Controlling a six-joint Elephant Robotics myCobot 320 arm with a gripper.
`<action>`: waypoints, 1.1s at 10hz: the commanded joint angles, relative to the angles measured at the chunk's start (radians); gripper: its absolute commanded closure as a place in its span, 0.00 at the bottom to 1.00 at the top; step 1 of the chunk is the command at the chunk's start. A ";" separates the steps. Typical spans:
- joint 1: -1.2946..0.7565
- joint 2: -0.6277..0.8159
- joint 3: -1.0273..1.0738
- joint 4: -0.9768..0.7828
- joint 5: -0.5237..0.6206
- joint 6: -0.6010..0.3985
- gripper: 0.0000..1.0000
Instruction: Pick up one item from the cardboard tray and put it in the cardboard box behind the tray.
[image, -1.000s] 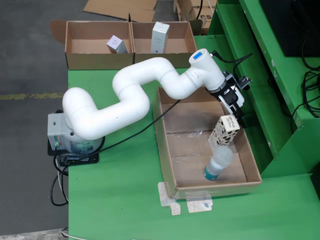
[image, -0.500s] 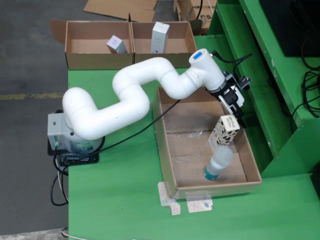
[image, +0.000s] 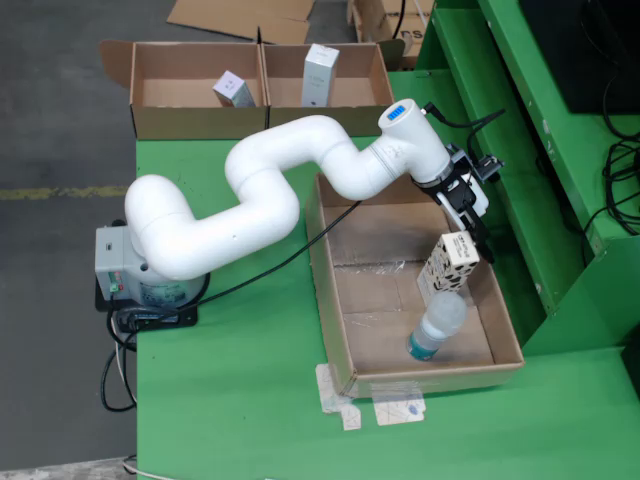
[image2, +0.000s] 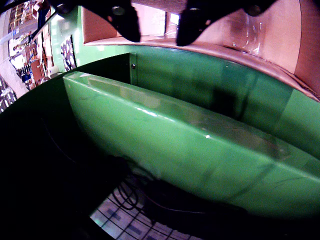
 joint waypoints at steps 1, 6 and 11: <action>-0.005 0.026 0.018 0.009 -0.002 0.000 0.40; -0.005 0.026 0.018 0.009 -0.003 0.002 0.00; -0.005 0.026 0.018 0.009 -0.003 0.005 0.00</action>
